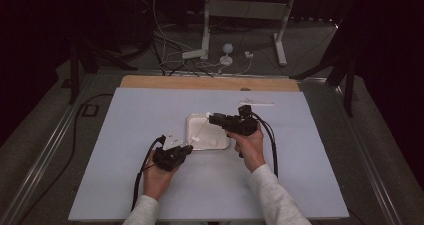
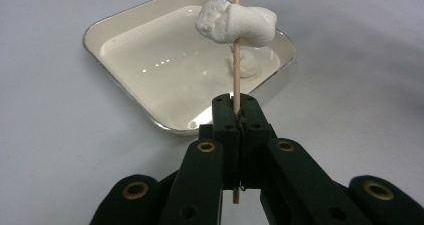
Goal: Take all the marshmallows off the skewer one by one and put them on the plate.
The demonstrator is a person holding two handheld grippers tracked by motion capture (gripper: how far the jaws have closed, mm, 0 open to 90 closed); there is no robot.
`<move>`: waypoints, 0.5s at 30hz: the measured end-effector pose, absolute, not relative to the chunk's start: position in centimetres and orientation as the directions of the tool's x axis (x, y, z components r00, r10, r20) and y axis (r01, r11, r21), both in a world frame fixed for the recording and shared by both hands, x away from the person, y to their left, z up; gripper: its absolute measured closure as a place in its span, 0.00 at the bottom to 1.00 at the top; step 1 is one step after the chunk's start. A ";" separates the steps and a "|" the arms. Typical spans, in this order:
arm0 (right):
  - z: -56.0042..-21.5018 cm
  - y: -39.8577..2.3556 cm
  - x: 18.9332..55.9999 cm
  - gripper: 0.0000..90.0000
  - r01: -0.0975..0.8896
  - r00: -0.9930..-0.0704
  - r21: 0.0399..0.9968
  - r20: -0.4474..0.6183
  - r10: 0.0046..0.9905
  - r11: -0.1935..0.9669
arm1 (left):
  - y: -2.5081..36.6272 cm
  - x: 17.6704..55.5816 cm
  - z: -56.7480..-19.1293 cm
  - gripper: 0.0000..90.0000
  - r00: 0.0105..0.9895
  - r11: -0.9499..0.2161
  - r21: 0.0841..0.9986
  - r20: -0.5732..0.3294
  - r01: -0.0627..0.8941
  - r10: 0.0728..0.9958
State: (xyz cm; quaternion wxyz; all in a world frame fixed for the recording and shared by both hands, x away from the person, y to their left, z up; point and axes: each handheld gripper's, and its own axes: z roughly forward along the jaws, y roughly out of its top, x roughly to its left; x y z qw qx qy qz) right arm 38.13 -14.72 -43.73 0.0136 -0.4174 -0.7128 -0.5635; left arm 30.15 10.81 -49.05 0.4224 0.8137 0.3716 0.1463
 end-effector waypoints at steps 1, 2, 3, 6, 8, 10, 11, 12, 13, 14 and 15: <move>-43.7 -14.7 38.1 0.72 0.607 -0.646 0.794 0.477 0.596 0.023 | 10.7 30.1 -49.0 1.00 0.686 -0.372 0.796 -0.073 0.478 0.724; -43.7 -14.7 38.2 0.72 0.607 -0.642 0.794 0.472 0.605 0.024 | 10.7 30.1 -49.0 1.00 0.689 -0.376 0.796 -0.070 0.475 0.721; -43.8 -14.6 38.3 0.72 0.606 -0.637 0.795 0.465 0.615 0.027 | 10.6 30.0 -49.0 1.00 0.691 -0.379 0.795 -0.069 0.474 0.720; -43.9 -14.6 38.5 0.73 0.608 -0.621 0.793 0.441 0.648 0.042 | 10.4 29.9 -49.0 1.00 0.701 -0.392 0.791 -0.063 0.469 0.710; -44.1 -14.5 38.6 0.73 0.608 -0.620 0.792 0.429 0.657 0.056 | 10.3 29.9 -49.1 1.00 0.704 -0.399 0.788 -0.060 0.469 0.708; -44.3 -14.4 38.7 0.74 0.615 -0.622 0.786 0.433 0.652 0.065 | 10.3 29.9 -49.1 1.00 0.705 -0.400 0.787 -0.062 0.470 0.707; -44.3 -14.4 38.7 0.79 0.619 -0.621 0.782 0.434 0.652 0.070 | 10.3 29.9 -49.1 1.00 0.706 -0.402 0.786 -0.061 0.470 0.706; -44.4 -14.3 38.7 0.82 0.618 -0.623 0.783 0.432 0.652 0.072 | 10.3 29.8 -49.1 1.00 0.706 -0.404 0.785 -0.060 0.470 0.706; -44.4 -14.3 38.7 0.84 0.618 -0.619 0.783 0.429 0.658 0.071 | 10.3 29.8 -49.1 1.00 0.706 -0.403 0.785 -0.061 0.470 0.705; -44.4 -14.3 38.7 0.85 0.619 -0.616 0.782 0.434 0.657 0.063 | 10.3 29.8 -49.1 1.00 0.707 -0.402 0.787 -0.062 0.469 0.704; -44.4 -14.4 38.8 0.86 0.621 -0.610 0.782 0.440 0.659 0.052 | 10.3 29.7 -49.1 1.00 0.707 -0.402 0.786 -0.061 0.469 0.704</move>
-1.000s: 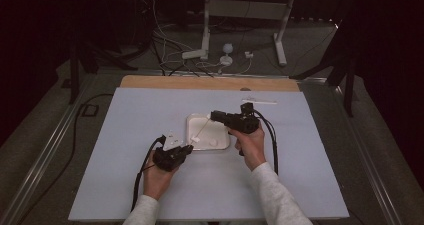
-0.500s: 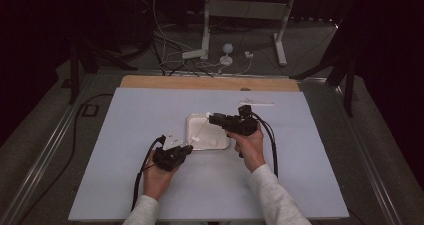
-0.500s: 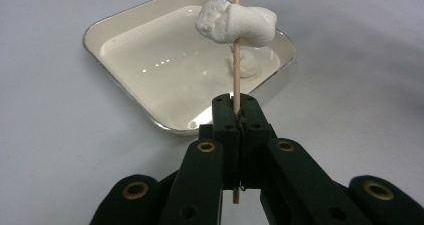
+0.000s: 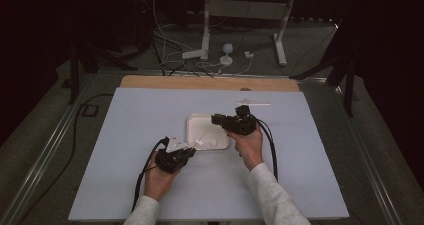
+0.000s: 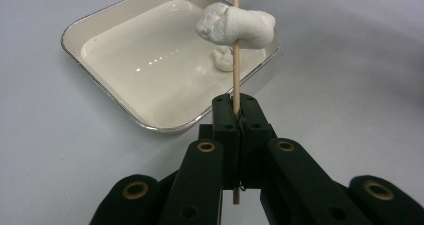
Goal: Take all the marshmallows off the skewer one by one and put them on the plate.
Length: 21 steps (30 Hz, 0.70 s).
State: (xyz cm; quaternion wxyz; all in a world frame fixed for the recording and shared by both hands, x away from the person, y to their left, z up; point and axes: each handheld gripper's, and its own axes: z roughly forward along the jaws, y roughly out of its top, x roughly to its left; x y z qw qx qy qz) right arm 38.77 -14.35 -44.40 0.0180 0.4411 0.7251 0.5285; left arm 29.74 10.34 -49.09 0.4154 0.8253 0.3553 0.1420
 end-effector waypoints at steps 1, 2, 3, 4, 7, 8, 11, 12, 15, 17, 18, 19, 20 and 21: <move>-44.4 -14.4 38.8 0.86 0.622 -0.603 0.782 0.443 0.663 0.043 | 10.4 29.7 -49.1 1.00 0.707 -0.407 0.785 -0.055 0.468 0.705; -44.4 -14.4 38.9 0.86 0.621 -0.597 0.783 0.443 0.669 0.035 | 10.5 29.7 -49.1 1.00 0.706 -0.410 0.782 -0.054 0.470 0.706; -44.4 -14.6 38.9 0.87 0.622 -0.584 0.783 0.446 0.678 0.020 | 10.6 29.6 -49.2 1.00 0.704 -0.406 0.783 -0.057 0.471 0.708; -44.4 -14.8 39.0 0.87 0.622 -0.574 0.783 0.447 0.687 0.010 | 10.8 29.6 -49.1 1.00 0.700 -0.400 0.784 -0.060 0.474 0.712; -44.6 -15.1 39.1 0.83 0.629 -0.572 0.777 0.434 0.696 0.033 | 11.4 29.7 -48.9 1.00 0.686 -0.372 0.794 -0.076 0.480 0.724; -44.7 -15.1 39.2 0.80 0.632 -0.574 0.773 0.430 0.697 0.044 | 11.5 29.8 -48.9 1.00 0.683 -0.365 0.797 -0.080 0.481 0.726; -45.2 -15.1 39.3 0.74 0.649 -0.558 0.759 0.430 0.709 0.050 | 11.5 29.8 -48.9 1.00 0.679 -0.360 0.798 -0.082 0.484 0.730; -45.4 -15.1 39.4 0.72 0.655 -0.555 0.753 0.432 0.711 0.054 | 11.5 29.8 -48.9 1.00 0.679 -0.361 0.797 -0.081 0.484 0.730; -45.7 -15.0 39.4 0.67 0.661 -0.549 0.748 0.434 0.714 0.054 | 11.5 29.9 -49.0 1.00 0.675 -0.355 0.797 -0.087 0.488 0.733; -45.7 -15.0 39.3 0.62 0.660 -0.554 0.750 0.436 0.710 0.054 | 11.6 30.0 -49.0 1.00 0.671 -0.346 0.800 -0.092 0.490 0.736; -45.6 -14.9 39.2 0.58 0.660 -0.558 0.750 0.441 0.703 0.054 | 11.7 30.0 -49.0 1.00 0.668 -0.339 0.802 -0.098 0.492 0.738; -45.6 -14.9 39.2 0.54 0.662 -0.563 0.748 0.447 0.695 0.055 | 11.7 30.0 -48.9 1.00 0.668 -0.332 0.805 -0.104 0.491 0.737; -45.6 -14.8 39.1 0.52 0.663 -0.568 0.747 0.451 0.688 0.058 | 11.8 30.0 -48.9 1.00 0.664 -0.326 0.807 -0.106 0.492 0.740; -45.5 -14.8 39.0 0.50 0.662 -0.576 0.747 0.453 0.680 0.062 | 11.8 30.0 -48.8 1.00 0.663 -0.321 0.809 -0.109 0.492 0.741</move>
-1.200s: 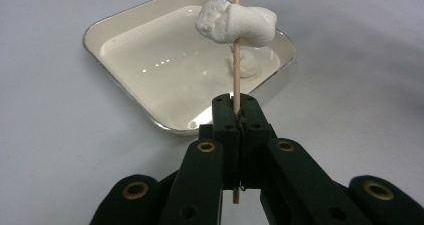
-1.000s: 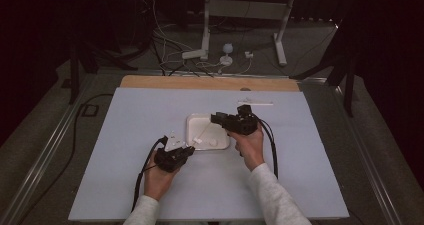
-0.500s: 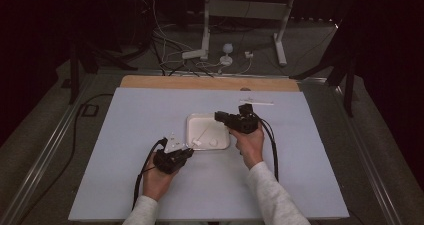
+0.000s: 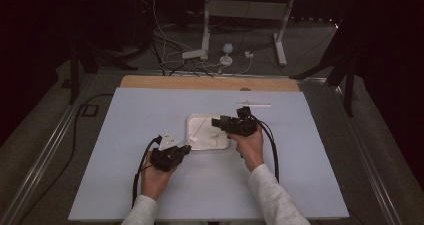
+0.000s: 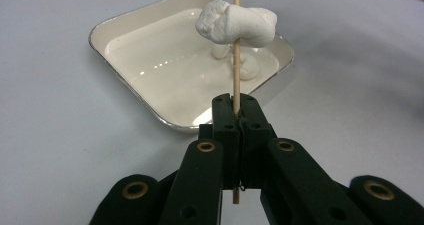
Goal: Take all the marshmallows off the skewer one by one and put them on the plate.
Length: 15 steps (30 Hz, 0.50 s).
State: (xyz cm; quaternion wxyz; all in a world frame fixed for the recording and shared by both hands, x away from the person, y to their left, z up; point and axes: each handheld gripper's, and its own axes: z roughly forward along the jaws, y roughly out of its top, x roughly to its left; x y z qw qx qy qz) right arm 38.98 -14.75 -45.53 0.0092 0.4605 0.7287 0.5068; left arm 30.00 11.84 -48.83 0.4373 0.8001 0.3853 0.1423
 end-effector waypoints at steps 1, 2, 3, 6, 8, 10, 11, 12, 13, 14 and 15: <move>-45.5 -14.7 38.9 0.49 0.659 -0.583 0.749 0.455 0.672 0.065 | 11.9 30.0 -48.8 1.00 0.661 -0.315 0.811 -0.114 0.493 0.741; -45.4 -14.6 38.8 0.47 0.659 -0.591 0.749 0.460 0.663 0.067 | 11.9 30.0 -48.8 1.00 0.660 -0.310 0.813 -0.117 0.493 0.742; -45.4 -14.5 38.7 0.45 0.658 -0.599 0.749 0.464 0.652 0.072 | 12.0 30.0 -48.7 1.00 0.658 -0.303 0.815 -0.121 0.493 0.743; -45.3 -14.2 38.4 0.42 0.660 -0.618 0.747 0.479 0.624 0.080 | 12.0 30.0 -48.5 1.00 0.656 -0.284 0.823 -0.135 0.492 0.743; -45.2 -14.0 38.2 0.39 0.659 -0.627 0.747 0.488 0.607 0.080 | 12.0 30.0 -48.4 1.00 0.654 -0.269 0.830 -0.145 0.489 0.742; -45.1 -13.7 37.9 0.36 0.657 -0.639 0.750 0.497 0.587 0.080 | 12.1 30.0 -48.3 1.00 0.654 -0.259 0.834 -0.153 0.488 0.741; -45.0 -13.5 37.7 0.34 0.651 -0.647 0.755 0.492 0.583 0.085 | 12.1 29.9 -48.2 1.00 0.652 -0.251 0.836 -0.158 0.488 0.741; -45.0 -13.3 37.5 0.33 0.647 -0.654 0.757 0.491 0.575 0.089 | 12.1 29.9 -48.2 1.00 0.652 -0.248 0.838 -0.159 0.487 0.741; -45.0 -13.1 37.4 0.32 0.643 -0.662 0.761 0.490 0.568 0.093 | 12.1 29.9 -48.1 1.00 0.654 -0.246 0.839 -0.162 0.486 0.739; -44.9 -12.9 37.3 0.31 0.636 -0.671 0.765 0.484 0.561 0.101 | 12.1 29.9 -48.1 1.00 0.653 -0.240 0.841 -0.165 0.485 0.739; -44.9 -12.6 37.1 0.31 0.633 -0.678 0.766 0.483 0.554 0.106 | 12.1 29.9 -48.0 1.00 0.653 -0.236 0.843 -0.167 0.483 0.739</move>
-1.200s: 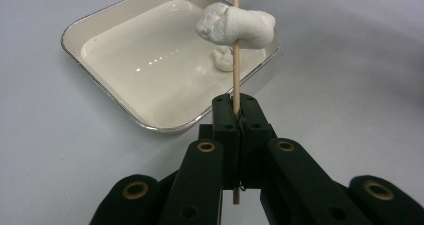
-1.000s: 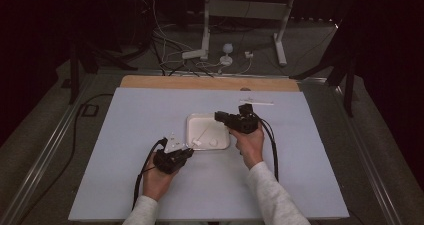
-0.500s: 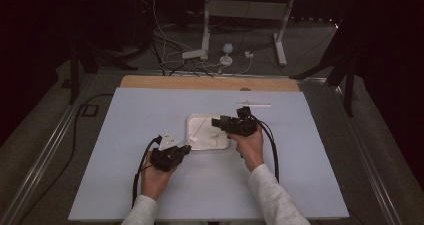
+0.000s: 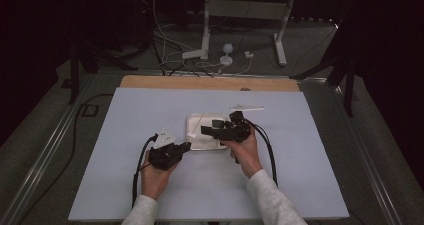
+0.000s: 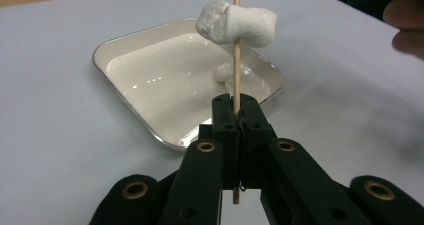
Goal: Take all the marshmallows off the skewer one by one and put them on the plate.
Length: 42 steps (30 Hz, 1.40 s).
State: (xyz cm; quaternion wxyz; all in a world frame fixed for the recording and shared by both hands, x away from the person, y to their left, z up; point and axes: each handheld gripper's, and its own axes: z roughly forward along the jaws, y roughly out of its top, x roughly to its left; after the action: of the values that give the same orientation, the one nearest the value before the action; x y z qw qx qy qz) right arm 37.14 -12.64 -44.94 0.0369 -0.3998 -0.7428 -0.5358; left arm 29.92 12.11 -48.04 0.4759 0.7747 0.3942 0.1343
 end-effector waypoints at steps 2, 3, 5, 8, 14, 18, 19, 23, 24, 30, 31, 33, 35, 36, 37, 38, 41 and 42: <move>-45.0 -12.2 36.9 0.30 0.628 -0.688 0.769 0.481 0.544 0.114 | 12.1 29.9 -47.9 1.00 0.656 -0.227 0.847 -0.175 0.480 0.734; -45.0 -12.1 36.9 0.30 0.625 -0.693 0.772 0.479 0.539 0.117 | 12.0 29.8 -47.9 1.00 0.656 -0.226 0.848 -0.175 0.479 0.734; -45.1 -11.7 36.7 0.29 0.621 -0.701 0.775 0.480 0.527 0.121 | 11.9 29.8 -47.7 1.00 0.660 -0.225 0.851 -0.174 0.475 0.731; -45.1 -11.3 36.6 0.26 0.613 -0.713 0.780 0.476 0.514 0.128 | 11.9 29.7 -47.6 1.00 0.660 -0.218 0.855 -0.177 0.471 0.730; -45.1 -10.6 36.2 0.24 0.591 -0.739 0.792 0.456 0.496 0.152 | 11.8 29.6 -47.3 1.00 0.662 -0.208 0.863 -0.177 0.460 0.729; -45.1 -10.3 36.0 0.40 0.591 -0.747 0.790 0.460 0.481 0.164 | 11.7 29.6 -47.2 1.00 0.662 -0.203 0.866 -0.178 0.456 0.728; -45.1 -10.2 35.9 0.45 0.589 -0.749 0.791 0.458 0.479 0.165 | 11.8 29.6 -47.2 1.00 0.663 -0.202 0.867 -0.179 0.455 0.727; -45.2 -9.8 35.9 0.60 0.598 -0.752 0.785 0.480 0.451 0.162 | 11.8 29.5 -47.2 1.00 0.670 -0.194 0.875 -0.181 0.444 0.720; -45.3 -9.7 35.9 0.62 0.607 -0.747 0.778 0.492 0.447 0.158 | 11.8 29.5 -47.1 1.00 0.673 -0.195 0.876 -0.179 0.441 0.718; -45.4 -9.4 35.9 0.77 0.627 -0.738 0.765 0.525 0.424 0.144 | 11.8 29.5 -47.2 1.00 0.677 -0.197 0.876 -0.179 0.439 0.714; -45.3 -9.4 35.8 0.78 0.628 -0.737 0.765 0.525 0.426 0.143 | 11.8 29.5 -47.2 1.00 0.678 -0.198 0.877 -0.178 0.438 0.713; -45.3 -9.4 35.8 0.80 0.625 -0.738 0.768 0.524 0.426 0.139 | 11.9 29.5 -47.1 1.00 0.681 -0.200 0.878 -0.176 0.435 0.710; -45.2 -9.4 35.7 0.81 0.621 -0.739 0.772 0.517 0.432 0.136 | 11.8 29.4 -47.1 1.00 0.683 -0.204 0.879 -0.171 0.432 0.710; -45.1 -9.5 35.7 0.81 0.618 -0.739 0.775 0.515 0.434 0.133 | 11.8 29.4 -47.1 1.00 0.685 -0.208 0.879 -0.167 0.429 0.709; -45.1 -9.5 35.7 0.81 0.618 -0.738 0.776 0.514 0.438 0.130 | 11.8 29.4 -47.1 1.00 0.686 -0.211 0.879 -0.164 0.427 0.708; -45.0 -9.6 35.7 0.82 0.618 -0.737 0.776 0.515 0.438 0.125 | 11.8 29.4 -47.1 1.00 0.687 -0.214 0.880 -0.158 0.424 0.710; -44.9 -9.7 35.7 0.83 0.616 -0.734 0.779 0.513 0.444 0.117 | 11.7 29.3 -47.1 1.00 0.687 -0.227 0.877 -0.147 0.423 0.712; -44.9 -9.8 35.7 0.83 0.615 -0.733 0.781 0.513 0.446 0.113 | 11.7 29.3 -47.1 1.00 0.687 -0.229 0.877 -0.144 0.422 0.712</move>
State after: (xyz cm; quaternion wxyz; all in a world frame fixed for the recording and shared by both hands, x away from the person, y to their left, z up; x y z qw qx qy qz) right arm 35.67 -9.78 -44.88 0.0750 -0.3573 -0.7422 -0.5620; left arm 29.31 11.71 -47.12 0.5002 0.7704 0.3678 0.1451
